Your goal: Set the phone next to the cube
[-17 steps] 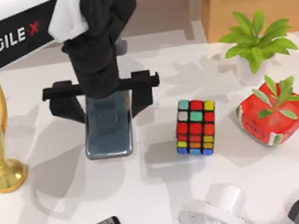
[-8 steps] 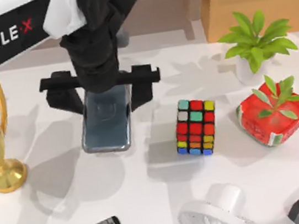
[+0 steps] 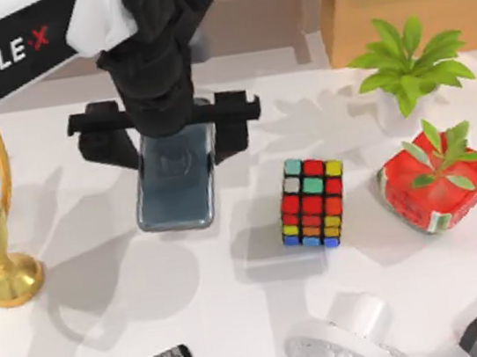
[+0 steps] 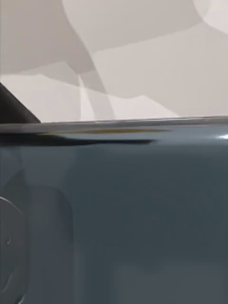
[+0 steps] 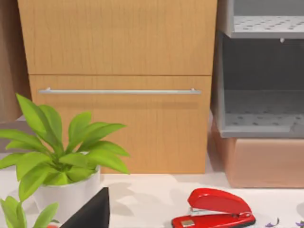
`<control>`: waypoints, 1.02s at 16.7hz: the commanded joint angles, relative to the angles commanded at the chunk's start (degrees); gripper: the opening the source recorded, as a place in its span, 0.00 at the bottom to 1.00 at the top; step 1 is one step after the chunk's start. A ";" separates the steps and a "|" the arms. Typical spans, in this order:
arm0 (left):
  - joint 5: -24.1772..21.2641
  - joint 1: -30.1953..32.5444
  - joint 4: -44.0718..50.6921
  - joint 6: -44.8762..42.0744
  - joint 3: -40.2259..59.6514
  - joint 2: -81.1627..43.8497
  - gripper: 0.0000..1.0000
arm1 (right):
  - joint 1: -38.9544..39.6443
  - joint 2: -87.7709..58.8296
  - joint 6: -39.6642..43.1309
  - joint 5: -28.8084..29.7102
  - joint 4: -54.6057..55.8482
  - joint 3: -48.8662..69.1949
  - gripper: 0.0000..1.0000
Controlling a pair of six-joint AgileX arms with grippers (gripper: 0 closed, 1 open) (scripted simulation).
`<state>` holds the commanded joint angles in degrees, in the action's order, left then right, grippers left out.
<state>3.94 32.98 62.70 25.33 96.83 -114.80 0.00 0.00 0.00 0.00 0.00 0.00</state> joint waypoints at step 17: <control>-3.18 -1.17 -8.53 3.62 -4.62 -4.43 0.00 | 0.00 0.00 0.00 0.00 0.00 0.00 1.00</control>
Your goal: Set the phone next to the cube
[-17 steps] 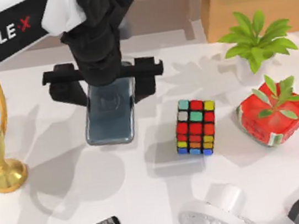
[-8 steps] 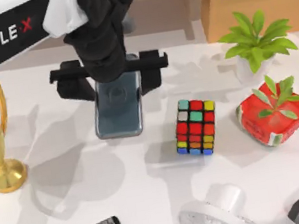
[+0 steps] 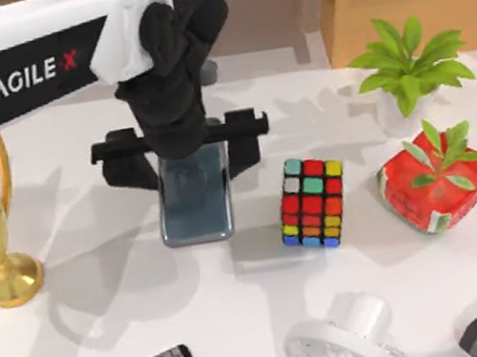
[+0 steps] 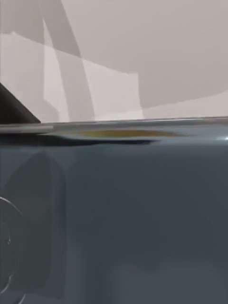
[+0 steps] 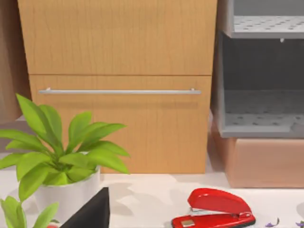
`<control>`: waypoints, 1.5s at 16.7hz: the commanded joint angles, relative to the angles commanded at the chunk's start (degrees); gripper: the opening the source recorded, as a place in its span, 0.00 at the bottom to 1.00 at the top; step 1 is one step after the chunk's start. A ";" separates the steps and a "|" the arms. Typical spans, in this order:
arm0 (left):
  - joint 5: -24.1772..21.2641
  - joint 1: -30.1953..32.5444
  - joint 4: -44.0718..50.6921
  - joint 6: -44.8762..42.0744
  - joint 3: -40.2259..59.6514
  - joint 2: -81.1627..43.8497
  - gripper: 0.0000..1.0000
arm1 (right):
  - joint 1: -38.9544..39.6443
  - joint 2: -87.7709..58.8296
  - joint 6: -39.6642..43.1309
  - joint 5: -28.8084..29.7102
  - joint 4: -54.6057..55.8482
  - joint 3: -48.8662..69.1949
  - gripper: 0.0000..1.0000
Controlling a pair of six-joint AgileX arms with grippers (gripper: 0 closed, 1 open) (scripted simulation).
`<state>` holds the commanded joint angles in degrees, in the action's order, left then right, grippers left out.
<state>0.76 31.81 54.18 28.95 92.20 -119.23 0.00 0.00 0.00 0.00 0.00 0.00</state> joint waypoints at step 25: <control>-0.52 -0.33 -1.19 1.02 -4.28 -5.01 1.00 | 0.00 0.00 0.00 0.00 0.00 0.00 1.00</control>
